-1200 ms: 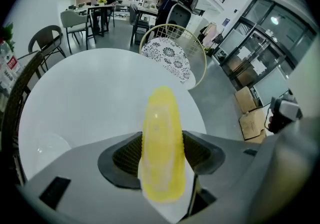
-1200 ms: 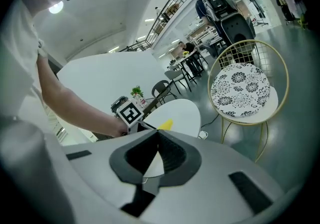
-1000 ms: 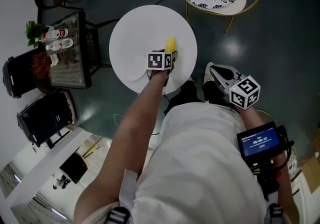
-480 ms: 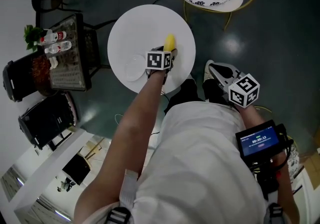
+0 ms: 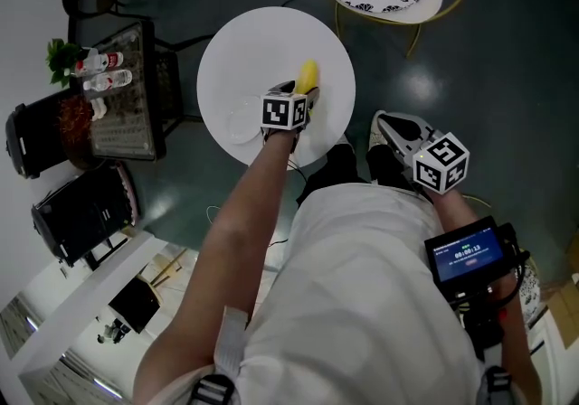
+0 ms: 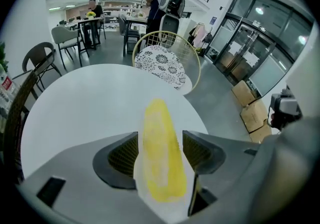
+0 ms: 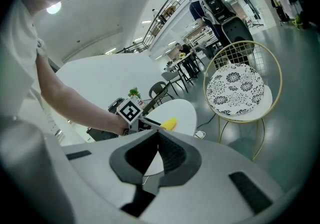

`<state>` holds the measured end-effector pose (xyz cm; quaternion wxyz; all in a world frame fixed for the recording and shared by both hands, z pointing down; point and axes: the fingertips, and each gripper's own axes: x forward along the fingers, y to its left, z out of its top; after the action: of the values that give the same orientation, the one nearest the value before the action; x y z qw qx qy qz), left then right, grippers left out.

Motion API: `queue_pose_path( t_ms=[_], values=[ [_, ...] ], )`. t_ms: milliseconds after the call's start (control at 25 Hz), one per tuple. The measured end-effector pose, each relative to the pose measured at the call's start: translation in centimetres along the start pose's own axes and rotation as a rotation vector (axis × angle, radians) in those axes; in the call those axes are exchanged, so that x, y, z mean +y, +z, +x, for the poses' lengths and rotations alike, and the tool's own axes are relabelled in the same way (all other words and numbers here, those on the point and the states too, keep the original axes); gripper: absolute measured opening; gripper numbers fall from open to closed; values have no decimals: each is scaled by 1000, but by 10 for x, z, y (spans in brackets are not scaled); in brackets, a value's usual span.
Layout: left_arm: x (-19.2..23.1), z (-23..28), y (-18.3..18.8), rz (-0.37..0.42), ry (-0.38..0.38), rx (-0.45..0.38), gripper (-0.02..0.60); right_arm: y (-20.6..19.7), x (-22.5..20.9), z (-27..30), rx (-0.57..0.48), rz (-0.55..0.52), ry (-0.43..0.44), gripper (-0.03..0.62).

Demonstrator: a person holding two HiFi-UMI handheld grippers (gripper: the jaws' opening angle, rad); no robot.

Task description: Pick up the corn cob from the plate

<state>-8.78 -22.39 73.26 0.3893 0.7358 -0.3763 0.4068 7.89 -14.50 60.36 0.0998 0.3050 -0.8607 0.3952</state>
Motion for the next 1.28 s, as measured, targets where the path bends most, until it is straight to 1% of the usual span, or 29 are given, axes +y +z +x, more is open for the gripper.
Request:
queue_pose_path(
  t_ms=[120, 200, 480, 680, 800, 1040, 1200, 1280],
  values=[
    [-3, -6, 4, -28, -30, -47, 259, 2, 2, -1, 0, -7, 3, 8],
    [-1, -12, 9, -34, -33, -71, 259, 5, 5, 3, -2, -15, 11, 8],
    [6, -27, 10, -48, -12, -112, 259, 9, 9, 9, 1, -41, 39, 8],
    [15, -41, 6, -85, 25, -153, 259, 14, 12, 13, -2, -60, 56, 8],
    [16, -51, 3, -87, 43, -173, 259, 15, 15, 16, 0, -74, 68, 8],
    [8, -73, -9, -74, 72, -223, 258, 13, 25, 21, 8, -100, 103, 8],
    [-5, -90, -24, -115, 67, -283, 258, 9, 30, 24, 16, -114, 121, 8],
    [-20, -99, -33, -136, 59, -313, 258, 5, 30, 20, 25, -116, 129, 8]
  ],
)
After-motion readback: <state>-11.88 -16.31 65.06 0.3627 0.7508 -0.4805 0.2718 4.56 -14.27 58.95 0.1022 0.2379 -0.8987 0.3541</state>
